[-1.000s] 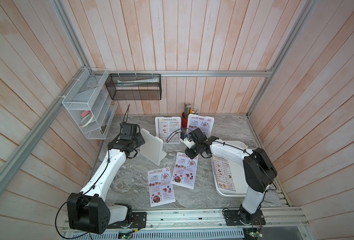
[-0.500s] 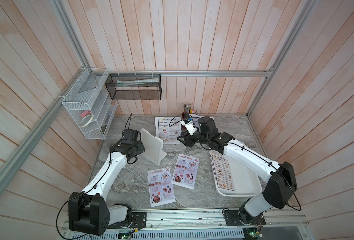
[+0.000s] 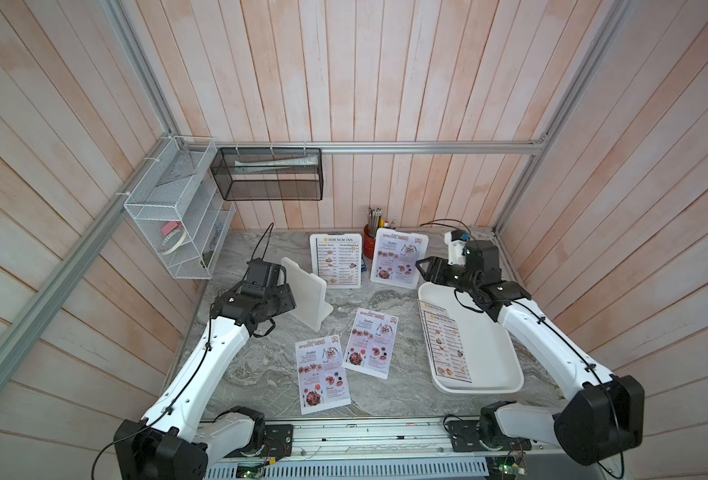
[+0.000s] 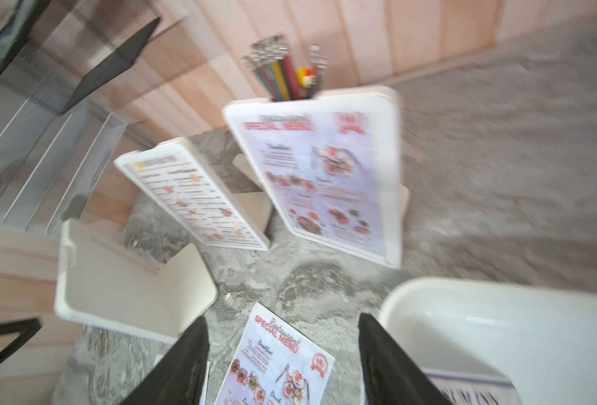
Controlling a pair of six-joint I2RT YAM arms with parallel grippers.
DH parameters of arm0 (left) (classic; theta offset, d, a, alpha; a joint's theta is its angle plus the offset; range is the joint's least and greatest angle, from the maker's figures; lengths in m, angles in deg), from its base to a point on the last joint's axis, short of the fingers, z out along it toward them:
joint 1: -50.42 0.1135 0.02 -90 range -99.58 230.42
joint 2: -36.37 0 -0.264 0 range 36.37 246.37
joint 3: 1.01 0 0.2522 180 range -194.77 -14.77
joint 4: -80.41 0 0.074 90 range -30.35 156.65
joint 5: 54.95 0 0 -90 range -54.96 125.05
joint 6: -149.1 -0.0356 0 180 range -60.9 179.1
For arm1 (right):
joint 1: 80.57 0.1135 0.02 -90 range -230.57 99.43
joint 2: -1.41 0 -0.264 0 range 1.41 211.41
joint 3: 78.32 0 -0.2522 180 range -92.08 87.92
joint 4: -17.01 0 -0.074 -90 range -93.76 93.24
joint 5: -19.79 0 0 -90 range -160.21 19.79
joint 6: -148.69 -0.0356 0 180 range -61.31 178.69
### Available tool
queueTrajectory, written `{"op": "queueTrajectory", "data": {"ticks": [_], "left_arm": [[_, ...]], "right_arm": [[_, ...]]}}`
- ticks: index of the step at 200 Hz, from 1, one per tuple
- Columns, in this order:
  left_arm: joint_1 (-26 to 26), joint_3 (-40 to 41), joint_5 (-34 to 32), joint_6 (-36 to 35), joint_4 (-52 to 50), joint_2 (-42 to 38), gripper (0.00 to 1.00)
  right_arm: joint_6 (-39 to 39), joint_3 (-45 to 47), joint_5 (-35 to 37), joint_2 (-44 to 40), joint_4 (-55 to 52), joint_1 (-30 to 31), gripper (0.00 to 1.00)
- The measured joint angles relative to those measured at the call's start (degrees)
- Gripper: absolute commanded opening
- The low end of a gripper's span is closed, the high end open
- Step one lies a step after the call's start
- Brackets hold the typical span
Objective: Replace the menus in the menu holders
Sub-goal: Pick up the menu from the storage box.
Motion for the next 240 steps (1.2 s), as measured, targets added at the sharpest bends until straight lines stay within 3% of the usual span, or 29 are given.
{"op": "queueTrajectory", "data": {"ticks": [52, 75, 104, 155, 240], "left_arm": [[-19.74, -8.31, -0.85, 1.97, -0.76, 1.2, 0.67], [-27.65, -9.05, -0.39, 3.5, 2.32, 5.97, 0.66], [-34.05, -9.46, 0.22, 5.05, 6.8, 13.66, 0.66], [-39.39, -11.37, 5.38, 6.95, 15.52, 21.92, 0.66], [-39.6, -11.23, 13.07, 9.31, 28.02, 33.2, 0.6]], "right_arm": [[-6.29, 16.76, 1.97, -4.39, -1.84, -7.72, 0.73], [-7.54, 19.98, 3.52, -5.81, -1.57, -8.33, 0.73], [-8.81, 23.23, 4.5, -6.38, -1.44, -8.74, 0.74], [-9.84, 28.44, 5.22, -7.85, 0.55, -10.8, 0.74], [-10.4, 30.88, -3.63, -3.02, 7.56, -11.34, 0.71]]}}
